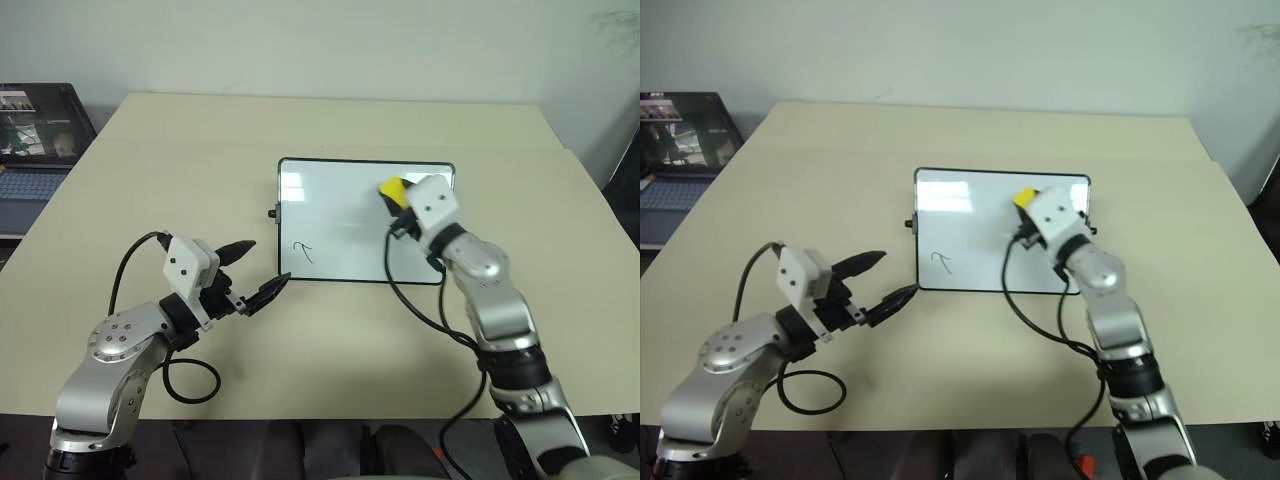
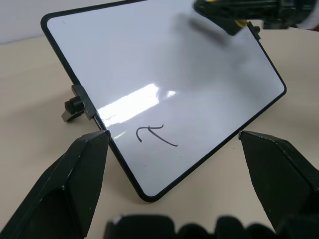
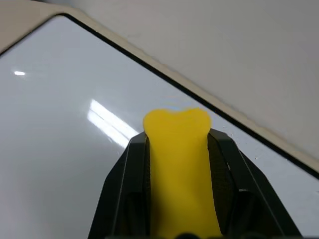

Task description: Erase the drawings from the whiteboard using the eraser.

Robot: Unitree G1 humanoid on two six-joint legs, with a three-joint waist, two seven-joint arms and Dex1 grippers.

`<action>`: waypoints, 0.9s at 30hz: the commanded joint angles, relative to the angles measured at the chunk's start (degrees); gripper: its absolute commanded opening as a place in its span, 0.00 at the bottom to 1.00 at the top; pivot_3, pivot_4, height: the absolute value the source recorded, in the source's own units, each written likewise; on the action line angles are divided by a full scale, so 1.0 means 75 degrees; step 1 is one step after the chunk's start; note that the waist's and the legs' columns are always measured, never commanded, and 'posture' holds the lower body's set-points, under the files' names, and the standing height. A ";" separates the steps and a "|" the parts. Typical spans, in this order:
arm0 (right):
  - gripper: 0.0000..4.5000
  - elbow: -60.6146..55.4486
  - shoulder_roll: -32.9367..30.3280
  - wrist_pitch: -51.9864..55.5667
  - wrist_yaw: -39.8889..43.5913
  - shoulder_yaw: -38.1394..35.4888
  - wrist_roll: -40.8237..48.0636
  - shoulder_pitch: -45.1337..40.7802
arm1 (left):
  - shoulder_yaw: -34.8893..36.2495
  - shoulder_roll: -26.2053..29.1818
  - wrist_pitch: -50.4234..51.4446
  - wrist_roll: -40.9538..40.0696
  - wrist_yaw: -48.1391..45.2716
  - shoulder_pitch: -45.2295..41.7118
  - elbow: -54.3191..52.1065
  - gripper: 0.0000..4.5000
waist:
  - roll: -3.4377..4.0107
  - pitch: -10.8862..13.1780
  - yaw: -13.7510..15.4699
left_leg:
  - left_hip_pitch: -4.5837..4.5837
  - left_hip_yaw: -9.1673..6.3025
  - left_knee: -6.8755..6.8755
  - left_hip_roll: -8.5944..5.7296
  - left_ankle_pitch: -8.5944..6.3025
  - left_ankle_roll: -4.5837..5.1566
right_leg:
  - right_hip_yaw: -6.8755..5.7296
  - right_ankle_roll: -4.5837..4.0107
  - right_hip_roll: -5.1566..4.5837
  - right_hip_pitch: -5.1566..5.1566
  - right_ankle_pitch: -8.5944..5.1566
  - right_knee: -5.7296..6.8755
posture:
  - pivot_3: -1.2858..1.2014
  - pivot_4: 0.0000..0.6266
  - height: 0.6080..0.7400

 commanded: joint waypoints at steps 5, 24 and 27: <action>0.27 -0.2432 0.0504 0.0659 -0.0612 -0.0620 0.0681 0.2308 | 0.0602 -0.0456 -0.0467 -0.0168 0.0371 0.0190 0.0029 1.00 | 0.0003 -0.0001 -0.0024 | 0.0002 -0.0004 0.0001 0.0001 -0.0001 0.0002 | -0.0004 0.0001 0.0005 -0.0003 -0.0001 0.0008 | 0.52 0.24 1.00; 0.26 -0.2765 -0.0465 -0.1260 0.0140 0.0163 0.0800 0.3863 | 0.0979 -0.0975 -0.0900 -0.0182 0.0530 0.1841 -0.0332 1.00 | -0.0005 -0.0007 -0.0053 | 0.0015 -0.0010 0.0012 -0.0006 -0.0002 0.0004 | -0.0005 0.0018 0.0005 0.0013 -0.0009 0.0011 | 0.52 0.24 1.00; 0.26 -0.2531 -0.0644 -0.0823 0.0503 0.0566 0.0765 0.2964 | 0.0975 -0.0726 -0.0736 -0.0344 0.0261 0.2221 -0.0589 1.00 | -0.0006 -0.0007 -0.0047 | 0.0024 -0.0012 0.0012 -0.0006 -0.0001 0.0004 | -0.0007 0.0015 0.0005 0.0016 -0.0008 0.0014 | 0.52 0.24 1.00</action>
